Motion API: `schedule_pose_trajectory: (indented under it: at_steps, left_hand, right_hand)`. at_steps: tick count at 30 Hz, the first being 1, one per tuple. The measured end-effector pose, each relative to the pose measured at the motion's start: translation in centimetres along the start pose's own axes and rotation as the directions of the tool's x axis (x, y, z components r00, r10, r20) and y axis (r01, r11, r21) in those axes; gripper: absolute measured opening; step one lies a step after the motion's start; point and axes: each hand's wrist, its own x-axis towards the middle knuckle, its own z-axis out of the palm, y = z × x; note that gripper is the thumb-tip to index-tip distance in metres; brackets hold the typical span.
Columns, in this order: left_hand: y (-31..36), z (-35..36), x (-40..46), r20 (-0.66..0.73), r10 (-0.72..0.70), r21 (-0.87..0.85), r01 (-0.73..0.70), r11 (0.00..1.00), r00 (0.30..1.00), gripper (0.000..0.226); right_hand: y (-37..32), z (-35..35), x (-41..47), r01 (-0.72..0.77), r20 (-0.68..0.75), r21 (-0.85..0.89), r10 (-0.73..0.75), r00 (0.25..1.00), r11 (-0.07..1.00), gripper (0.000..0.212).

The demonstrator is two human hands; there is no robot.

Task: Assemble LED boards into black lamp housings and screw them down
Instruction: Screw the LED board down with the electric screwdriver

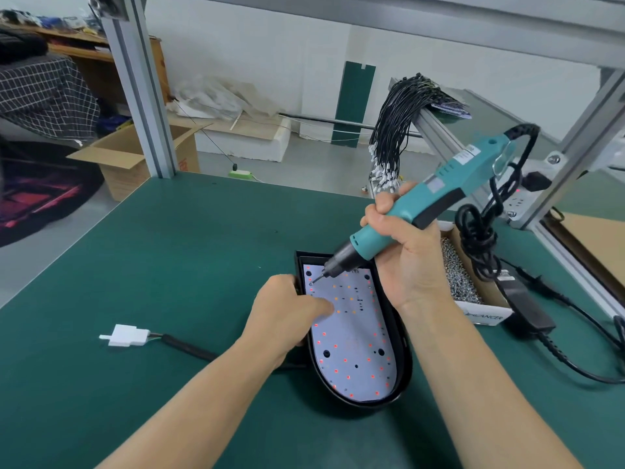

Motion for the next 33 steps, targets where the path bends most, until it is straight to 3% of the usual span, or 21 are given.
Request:
schedule_pose_trajectory:
  at_steps: [3,5,12,18,22,27,31,33]
  left_hand:
    - [0.0,0.0,0.1,-0.007,-0.007,0.001,0.007,1.000,1.000,0.026]
    - [0.0,0.0,0.1,-0.007,-0.008,-0.010,0.008,1.000,1.000,0.031]
    - [0.5,-0.1,-0.2,0.001,-0.030,-0.012,0.030,0.999,1.000,0.045]
    - [0.6,0.0,-0.5,-0.026,-0.022,-0.025,0.022,0.999,0.999,0.048]
    - [0.9,0.3,-0.7,-0.009,-0.016,-0.037,0.015,0.999,1.000,0.037]
    - [0.4,0.1,-0.4,-0.024,-0.034,-0.056,0.033,0.998,0.999,0.018]
    - [0.5,0.2,-0.7,-0.098,-0.031,-0.052,0.026,0.998,0.995,0.038]
    - [1.2,0.1,-0.6,-0.104,0.025,0.100,-0.015,0.995,0.994,0.052]
  right_hand:
    - [-0.7,0.3,0.5,-0.089,0.131,0.034,0.084,0.988,0.995,0.050]
    - [-1.1,0.4,0.8,-0.156,0.200,0.069,0.139,0.970,0.985,0.058]
    - [-1.6,-0.2,1.3,-0.213,0.403,-0.003,0.196,0.894,0.977,0.040]
    - [-2.1,-0.5,1.4,-0.253,0.429,-0.002,0.229,0.874,0.968,0.023]
    - [-2.2,-0.6,1.2,-0.184,0.370,0.050,0.153,0.917,0.982,0.031]
    - [-5.9,-2.3,2.1,-0.062,0.178,0.344,-0.001,0.984,0.937,0.037]
    - [-9.7,-5.3,1.6,0.084,-0.034,0.215,-0.079,0.996,0.973,0.019]
    - [-10.7,-6.9,0.8,0.115,-0.076,0.150,-0.105,0.992,0.982,0.009]
